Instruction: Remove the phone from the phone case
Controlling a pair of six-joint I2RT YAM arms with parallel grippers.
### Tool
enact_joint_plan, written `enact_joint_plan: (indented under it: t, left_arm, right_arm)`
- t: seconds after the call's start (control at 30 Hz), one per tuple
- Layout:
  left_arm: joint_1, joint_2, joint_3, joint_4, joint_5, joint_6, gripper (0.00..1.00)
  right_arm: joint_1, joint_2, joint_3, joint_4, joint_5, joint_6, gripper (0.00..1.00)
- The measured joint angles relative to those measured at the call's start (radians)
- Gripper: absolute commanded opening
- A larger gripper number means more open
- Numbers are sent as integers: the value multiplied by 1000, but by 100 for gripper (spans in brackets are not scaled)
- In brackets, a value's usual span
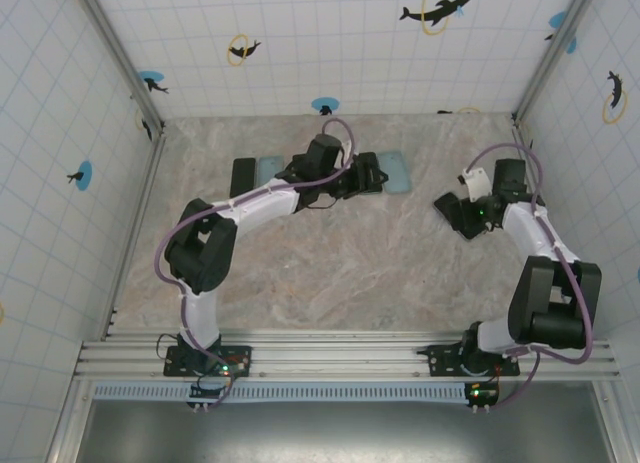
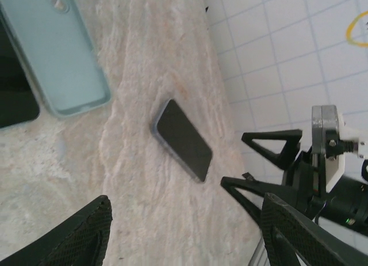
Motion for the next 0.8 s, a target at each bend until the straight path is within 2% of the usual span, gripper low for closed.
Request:
enact_joint_plan:
  t: [0.27,0.53,0.8]
  left_arm:
    - [0,-65,-87,48,50,51,73]
    - [0,-85,-112,100,105,92,74]
    - [0,-93,-129,106,133,116,73]
  right_arm:
    - [-21,101,0,-34,38,-170,99]
    - [-26,254,82,-61,42,-211,97]
    - [-26,325,143,-75,40,-220,96]
